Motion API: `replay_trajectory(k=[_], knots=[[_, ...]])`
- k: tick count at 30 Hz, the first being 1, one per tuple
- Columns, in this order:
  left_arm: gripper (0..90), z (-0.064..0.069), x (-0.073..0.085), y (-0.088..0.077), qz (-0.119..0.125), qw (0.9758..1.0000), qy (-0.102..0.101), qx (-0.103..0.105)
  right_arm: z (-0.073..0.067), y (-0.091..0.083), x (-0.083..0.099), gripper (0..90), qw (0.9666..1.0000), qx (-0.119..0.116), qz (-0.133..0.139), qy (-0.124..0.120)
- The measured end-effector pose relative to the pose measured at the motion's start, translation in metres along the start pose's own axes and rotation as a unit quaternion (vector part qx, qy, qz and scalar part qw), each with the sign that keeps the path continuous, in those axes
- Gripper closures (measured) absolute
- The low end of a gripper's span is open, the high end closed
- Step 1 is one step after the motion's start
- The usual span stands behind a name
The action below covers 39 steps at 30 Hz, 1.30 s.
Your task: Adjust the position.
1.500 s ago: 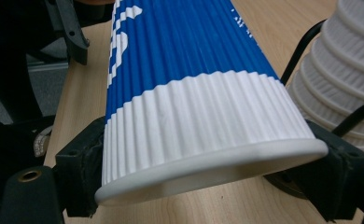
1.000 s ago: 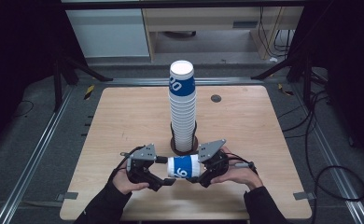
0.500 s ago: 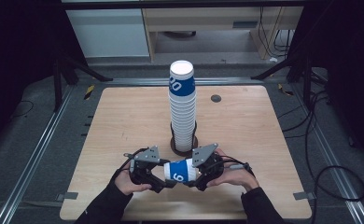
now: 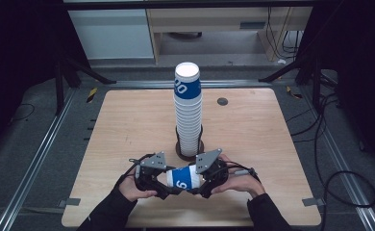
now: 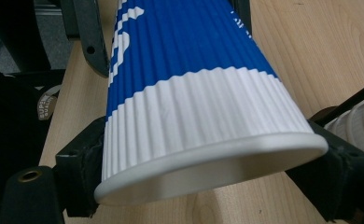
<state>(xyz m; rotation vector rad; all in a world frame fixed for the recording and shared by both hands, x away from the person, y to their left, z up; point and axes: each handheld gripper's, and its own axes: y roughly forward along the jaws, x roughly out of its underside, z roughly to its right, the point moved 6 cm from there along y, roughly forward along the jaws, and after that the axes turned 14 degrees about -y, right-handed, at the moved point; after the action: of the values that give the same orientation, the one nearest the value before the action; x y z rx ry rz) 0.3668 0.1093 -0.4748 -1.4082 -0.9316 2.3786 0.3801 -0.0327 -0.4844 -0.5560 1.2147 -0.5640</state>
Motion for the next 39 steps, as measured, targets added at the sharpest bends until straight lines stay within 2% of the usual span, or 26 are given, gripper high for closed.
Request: replay_trajectory(k=[5, 7, 14, 19, 24, 27, 31, 35, 36, 37, 39], knots=[[24.5, 0.001, 0.0, -0.001, 0.003, 1.0, 0.002, 0.005, 0.0, -0.001, 0.0, 14.2, 1.0, -0.002, 0.004, -0.001], [25.2, 0.0, 0.0, -0.001, 0.006, 0.9999, -0.002, 0.013, 0.0, -0.001, 0.0, 13.0, 1.0, -0.002, 0.008, 0.001], [25.8, -0.002, -0.002, -0.004, 0.02, 0.9996, -0.011, 0.02, 0.003, -0.004, -0.001, 10.0, 0.9998, 0.007, 0.017, 0.009], [25.9, -0.005, -0.002, -0.008, 0.027, 0.9995, -0.015, 0.012, 0.006, -0.009, -0.002, 7.3, 0.9993, 0.018, 0.029, 0.015], [25.8, -0.011, -0.003, -0.015, 0.041, 0.999, -0.019, 0.003, 0.013, -0.02, -0.002, 6.1, 0.9974, 0.033, 0.051, 0.037], [25.8, -0.016, -0.004, -0.02, 0.05, 0.9985, -0.022, -0.002, 0.017, -0.031, -0.003, 6.1, 0.9952, 0.048, 0.069, 0.051], [25.8, -0.02, -0.005, -0.027, 0.068, 0.9974, -0.024, -0.008, 0.021, -0.038, -0.001, 6.2, 0.9928, 0.064, 0.078, 0.065], [25.8, -0.021, -0.007, -0.033, 0.087, 0.9958, -0.027, -0.007, 0.027, -0.05, 0.002, 6.4, 0.9864, 0.086, 0.103, 0.095], [25.8, -0.021, -0.008, -0.034, 0.091, 0.9954, -0.028, -0.007, 0.029, -0.055, 0.004, 6.5, 0.9831, 0.095, 0.115, 0.107], [25.8, -0.02, -0.008, -0.035, 0.094, 0.9952, -0.027, -0.006, 0.029, -0.055, 0.004, 6.5, 0.9831, 0.095, 0.115, 0.107], [25.8, -0.019, -0.01, -0.037, 0.101, 0.9945, -0.026, -0.004, 0.03, -0.059, 0.006, 6.4, 0.9799, 0.1, 0.127, 0.117]])
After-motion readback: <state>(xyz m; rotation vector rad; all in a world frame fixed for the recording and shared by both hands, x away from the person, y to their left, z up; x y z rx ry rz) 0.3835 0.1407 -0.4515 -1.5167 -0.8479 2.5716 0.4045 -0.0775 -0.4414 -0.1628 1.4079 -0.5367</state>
